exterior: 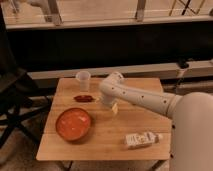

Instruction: Drag the pepper across the table

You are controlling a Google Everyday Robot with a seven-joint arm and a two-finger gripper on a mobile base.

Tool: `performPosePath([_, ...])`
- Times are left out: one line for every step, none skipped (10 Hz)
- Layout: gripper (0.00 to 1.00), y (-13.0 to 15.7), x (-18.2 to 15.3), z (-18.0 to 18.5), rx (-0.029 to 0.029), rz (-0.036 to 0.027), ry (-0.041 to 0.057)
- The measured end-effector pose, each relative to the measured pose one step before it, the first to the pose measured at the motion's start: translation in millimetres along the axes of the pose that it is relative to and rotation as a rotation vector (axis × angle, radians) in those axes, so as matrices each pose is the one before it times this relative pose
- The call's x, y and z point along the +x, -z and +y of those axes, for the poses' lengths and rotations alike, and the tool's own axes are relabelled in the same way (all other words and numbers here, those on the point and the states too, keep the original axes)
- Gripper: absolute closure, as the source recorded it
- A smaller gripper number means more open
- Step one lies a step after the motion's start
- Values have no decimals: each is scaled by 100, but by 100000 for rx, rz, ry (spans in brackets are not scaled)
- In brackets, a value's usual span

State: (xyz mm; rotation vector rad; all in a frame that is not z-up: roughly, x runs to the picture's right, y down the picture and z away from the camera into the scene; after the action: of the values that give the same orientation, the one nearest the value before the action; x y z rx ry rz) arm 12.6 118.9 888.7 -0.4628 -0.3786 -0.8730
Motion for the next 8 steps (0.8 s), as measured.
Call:
performPosePath([20, -2, 7, -213, 476, 216, -1129])
performPosePath([20, -154, -62, -406, 338, 291, -2040])
performPosePath([20, -124, -188, -474, 276, 209, -1407])
performPosePath([20, -162, -244, -521, 182, 329, -1367])
performPosePath([20, -137, -207, -552, 162, 1074, -1957])
performPosePath([20, -106, -225, -506, 136, 768, -1152])
performPosePath([20, -154, -352, -586, 145, 360, -1265])
performPosePath([20, -236, -332, -1004, 279, 706, -1232])
